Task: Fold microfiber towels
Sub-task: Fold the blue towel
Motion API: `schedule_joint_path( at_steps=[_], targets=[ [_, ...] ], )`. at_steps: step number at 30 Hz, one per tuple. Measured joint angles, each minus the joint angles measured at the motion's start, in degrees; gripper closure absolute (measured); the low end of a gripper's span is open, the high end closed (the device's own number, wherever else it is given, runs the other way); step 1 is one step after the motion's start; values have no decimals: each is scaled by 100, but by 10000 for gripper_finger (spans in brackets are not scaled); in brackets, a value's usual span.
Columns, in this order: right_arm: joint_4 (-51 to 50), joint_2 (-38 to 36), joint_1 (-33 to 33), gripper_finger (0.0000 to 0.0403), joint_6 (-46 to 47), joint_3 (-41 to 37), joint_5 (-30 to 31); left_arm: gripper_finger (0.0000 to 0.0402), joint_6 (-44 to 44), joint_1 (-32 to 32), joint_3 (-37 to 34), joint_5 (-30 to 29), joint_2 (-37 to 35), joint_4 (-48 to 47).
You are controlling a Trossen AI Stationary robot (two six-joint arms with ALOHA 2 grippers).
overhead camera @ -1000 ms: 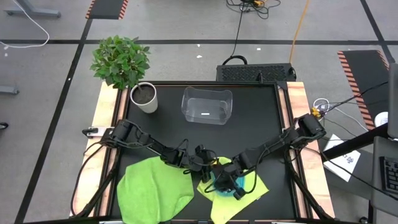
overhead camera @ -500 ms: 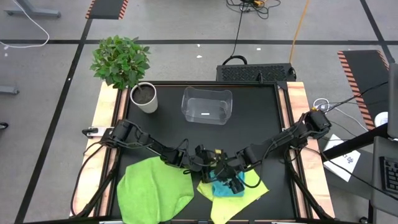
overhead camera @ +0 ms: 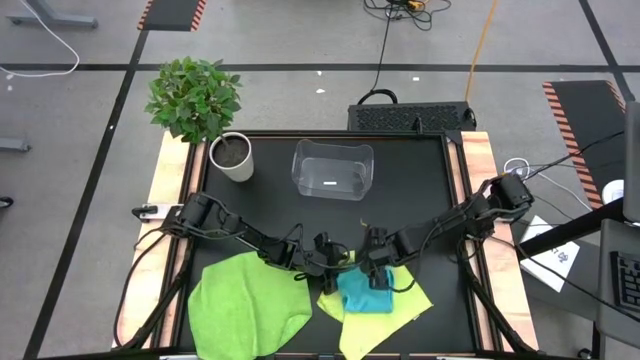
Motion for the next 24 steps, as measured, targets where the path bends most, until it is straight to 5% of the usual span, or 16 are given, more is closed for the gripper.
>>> schedule_joint_path(
  at_steps=[13,24],
  targets=[
    [245,-856,151,177,237,-183,-152,229,50,37,0,110,0,-13],
    [-197,-895,242,177,496,-183,-281,229,130,37,0,116,0,-13]
  ],
)
